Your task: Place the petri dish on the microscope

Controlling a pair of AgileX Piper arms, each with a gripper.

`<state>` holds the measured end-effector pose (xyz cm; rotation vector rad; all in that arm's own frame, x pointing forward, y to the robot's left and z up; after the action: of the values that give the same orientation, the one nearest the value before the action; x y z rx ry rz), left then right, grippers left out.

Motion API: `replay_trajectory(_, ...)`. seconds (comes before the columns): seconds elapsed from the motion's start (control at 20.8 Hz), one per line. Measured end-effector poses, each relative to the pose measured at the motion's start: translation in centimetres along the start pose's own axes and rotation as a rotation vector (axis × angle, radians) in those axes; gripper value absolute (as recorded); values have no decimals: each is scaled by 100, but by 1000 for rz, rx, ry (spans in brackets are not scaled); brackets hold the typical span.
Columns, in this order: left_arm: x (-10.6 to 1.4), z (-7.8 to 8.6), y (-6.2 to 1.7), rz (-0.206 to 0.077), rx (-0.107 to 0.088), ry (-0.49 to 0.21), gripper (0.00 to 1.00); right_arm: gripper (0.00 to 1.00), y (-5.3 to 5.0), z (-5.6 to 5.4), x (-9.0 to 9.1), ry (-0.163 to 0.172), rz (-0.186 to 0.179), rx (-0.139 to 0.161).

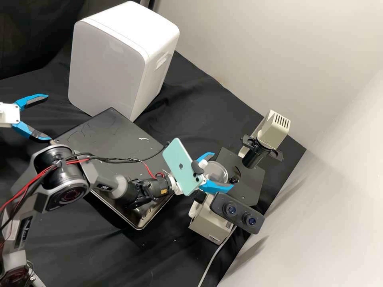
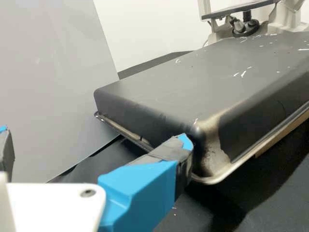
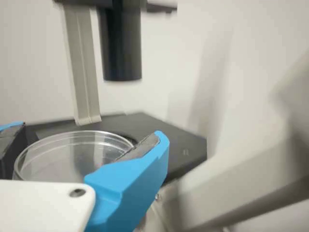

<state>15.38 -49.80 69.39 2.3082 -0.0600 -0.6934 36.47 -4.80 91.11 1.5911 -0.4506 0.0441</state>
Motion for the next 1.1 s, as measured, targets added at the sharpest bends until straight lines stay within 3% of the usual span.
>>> replay_trajectory(0.1, 1, 0, -2, -1, 0, 0, 100, 0, -108, 29, 99, -34, -32, -15)
replay_trajectory(0.19, 4, 0, -11, -6, 2, 0, 100, 0, -170, -7, 220, -20, -30, -39)
replay_trajectory(0.34, 8, 1, -24, -12, 20, 1, 100, 0, -243, -8, 333, -25, -45, -39)
replay_trajectory(0.43, 13, 3, -19, -10, 21, 1, 100, 0, -270, 13, 384, -37, -54, -35)
replay_trajectory(0.77, 9, 18, -22, -11, 23, -3, 100, 0, -305, 37, 651, -67, -37, -52)
replay_trajectory(1.1, 33, 23, -46, -24, 27, -1, 100, 0, -347, 133, 864, -74, -9, -93)
